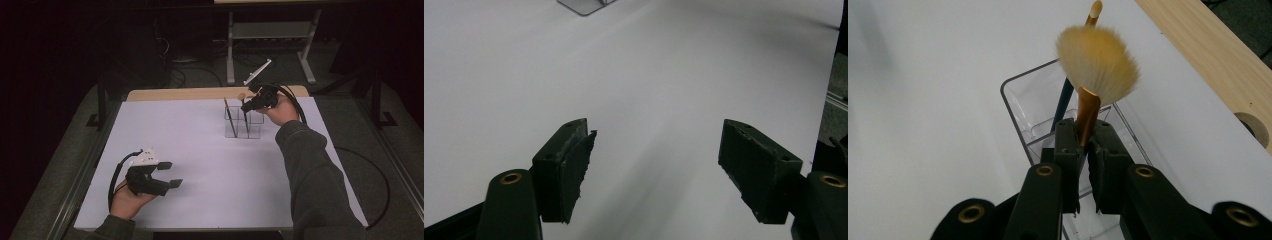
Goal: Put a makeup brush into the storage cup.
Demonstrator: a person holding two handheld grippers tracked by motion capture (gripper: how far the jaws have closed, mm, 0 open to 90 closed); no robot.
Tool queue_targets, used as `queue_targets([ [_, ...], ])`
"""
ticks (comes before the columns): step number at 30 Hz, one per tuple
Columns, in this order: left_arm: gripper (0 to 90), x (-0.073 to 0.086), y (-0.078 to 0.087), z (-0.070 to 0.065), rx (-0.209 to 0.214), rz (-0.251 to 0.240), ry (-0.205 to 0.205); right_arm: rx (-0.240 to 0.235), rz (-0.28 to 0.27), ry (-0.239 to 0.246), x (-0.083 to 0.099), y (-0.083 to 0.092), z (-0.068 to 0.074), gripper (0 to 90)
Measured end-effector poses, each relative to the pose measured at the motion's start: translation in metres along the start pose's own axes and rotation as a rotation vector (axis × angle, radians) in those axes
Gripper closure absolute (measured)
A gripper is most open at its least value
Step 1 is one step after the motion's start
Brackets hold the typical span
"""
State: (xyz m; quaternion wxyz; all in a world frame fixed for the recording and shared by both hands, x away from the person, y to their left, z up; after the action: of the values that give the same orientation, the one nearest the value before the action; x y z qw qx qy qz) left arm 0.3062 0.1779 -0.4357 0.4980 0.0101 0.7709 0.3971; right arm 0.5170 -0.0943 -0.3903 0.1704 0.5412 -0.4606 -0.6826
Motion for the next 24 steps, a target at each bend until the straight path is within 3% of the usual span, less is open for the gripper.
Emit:
queue_targets([
  [6, 28.1, -0.001, 0.000, -0.002, 0.005, 0.003, -0.005, -0.001, 0.001, -0.009, 0.003, -0.003, 0.001, 81.8],
  [8, 28.1, -0.002, 0.000, 0.000, 0.001, 0.002, -0.027, 0.001, 0.002, -0.011, 0.005, -0.003, 0.000, 79.6],
  [10, 28.0, -0.001, 0.000, -0.001, 0.004, 0.003, -0.019, 0.017, -0.001, -0.023, 0.007, -0.003, -0.002, 73.4],
  [15, 27.8, -0.001, 0.000, -0.001, 0.005, 0.003, -0.009, 0.010, -0.011, -0.035, 0.010, 0.000, -0.001, 68.3],
  [23, 27.8, -0.001, 0.000, 0.000, 0.001, 0.002, -0.013, 0.012, -0.031, -0.044, 0.017, 0.002, 0.000, 65.6],
  [24, 27.8, -0.001, 0.000, 0.000, 0.000, 0.001, -0.012, 0.006, -0.033, -0.063, 0.018, 0.003, 0.002, 65.5],
])
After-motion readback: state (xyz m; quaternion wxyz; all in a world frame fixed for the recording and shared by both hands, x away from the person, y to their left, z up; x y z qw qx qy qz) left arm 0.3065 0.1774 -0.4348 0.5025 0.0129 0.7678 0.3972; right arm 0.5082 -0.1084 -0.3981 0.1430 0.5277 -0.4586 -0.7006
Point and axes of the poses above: each handheld gripper's, and its own axes: y roughly backward along the jaws, x roughly out of its underside, z roughly to its left, the point moved 8 cm from there along -y, roughly forward along the jaws, and after that the axes turned 6 degrees about y, right-handed, at the moved point
